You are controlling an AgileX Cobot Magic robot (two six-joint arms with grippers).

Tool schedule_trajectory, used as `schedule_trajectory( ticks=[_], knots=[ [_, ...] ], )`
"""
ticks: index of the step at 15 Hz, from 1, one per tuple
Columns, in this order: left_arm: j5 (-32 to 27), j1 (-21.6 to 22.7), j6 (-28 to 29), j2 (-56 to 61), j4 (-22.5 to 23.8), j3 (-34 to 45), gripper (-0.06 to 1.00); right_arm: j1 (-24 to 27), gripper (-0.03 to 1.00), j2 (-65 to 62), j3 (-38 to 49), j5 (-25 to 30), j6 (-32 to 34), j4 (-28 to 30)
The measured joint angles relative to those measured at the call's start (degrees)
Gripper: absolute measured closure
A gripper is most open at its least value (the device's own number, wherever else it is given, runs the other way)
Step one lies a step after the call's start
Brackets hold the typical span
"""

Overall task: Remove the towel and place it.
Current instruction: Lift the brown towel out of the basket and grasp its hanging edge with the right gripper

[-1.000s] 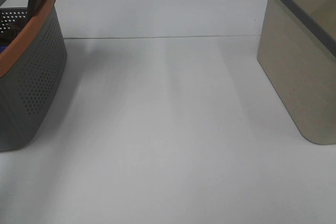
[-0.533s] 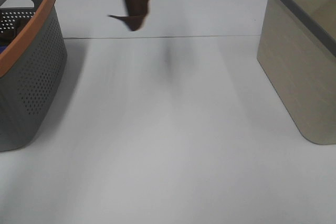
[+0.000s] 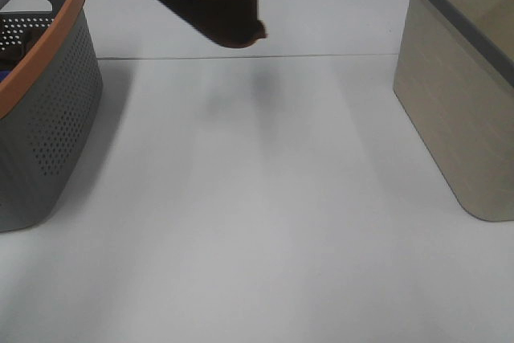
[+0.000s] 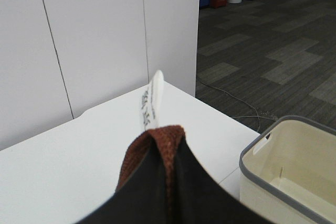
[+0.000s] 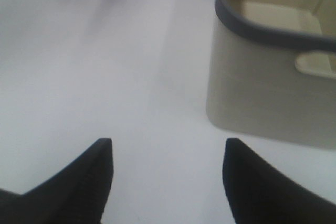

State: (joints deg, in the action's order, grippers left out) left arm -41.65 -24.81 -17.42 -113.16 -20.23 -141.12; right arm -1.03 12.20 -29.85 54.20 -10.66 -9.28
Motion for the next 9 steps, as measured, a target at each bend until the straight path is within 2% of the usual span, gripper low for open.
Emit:
schedule_trajectory(
  ticks=[3,6,9],
  knots=[
    [-1.5,0.0,-6.2,0.0,-3.2,0.0,0.94,0.0,0.37,6.3,-0.2,-10.3,-13.1,-11.3],
    [-5.8,0.0,-11.3,-0.2,-5.1,0.0,0.94,0.0,0.37,16.5,-0.2,-15.5,-26.2,-23.3],
    [-12.9,0.0,-17.5,-1.1,-5.8,0.0,0.94,0.0,0.37,26.0,-0.2,-19.4,-41.9,-35.3]
  ],
)
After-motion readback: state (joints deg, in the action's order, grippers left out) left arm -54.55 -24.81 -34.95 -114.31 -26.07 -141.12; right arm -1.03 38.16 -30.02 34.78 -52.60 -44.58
